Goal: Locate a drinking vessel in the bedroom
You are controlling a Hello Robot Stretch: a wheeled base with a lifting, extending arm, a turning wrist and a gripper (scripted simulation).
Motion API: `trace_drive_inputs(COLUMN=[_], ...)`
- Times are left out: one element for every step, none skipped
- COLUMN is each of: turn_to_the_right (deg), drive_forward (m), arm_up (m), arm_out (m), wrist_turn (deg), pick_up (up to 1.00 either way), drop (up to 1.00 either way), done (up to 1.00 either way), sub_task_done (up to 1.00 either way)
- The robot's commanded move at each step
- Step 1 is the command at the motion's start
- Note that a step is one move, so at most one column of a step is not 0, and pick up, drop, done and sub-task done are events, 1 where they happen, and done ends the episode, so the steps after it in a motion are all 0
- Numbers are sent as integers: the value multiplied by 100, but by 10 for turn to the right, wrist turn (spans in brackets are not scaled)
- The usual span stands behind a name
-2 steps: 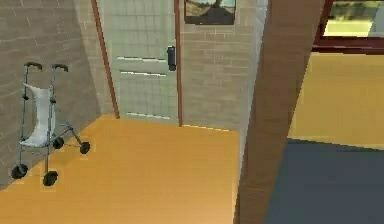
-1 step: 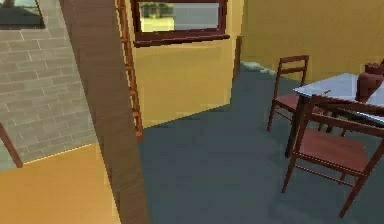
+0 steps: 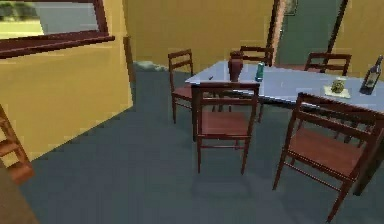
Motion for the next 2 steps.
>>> trace_drive_inputs(turn_to_the_right=[0, -120], drive_forward=[30, 0], arm_up=[0, 0], arm_out=[0, 0], wrist_turn=[0, 0], pick_up=[0, 0], drop=[0, 0], done=[0, 0], sub_task_done=[0, 0])
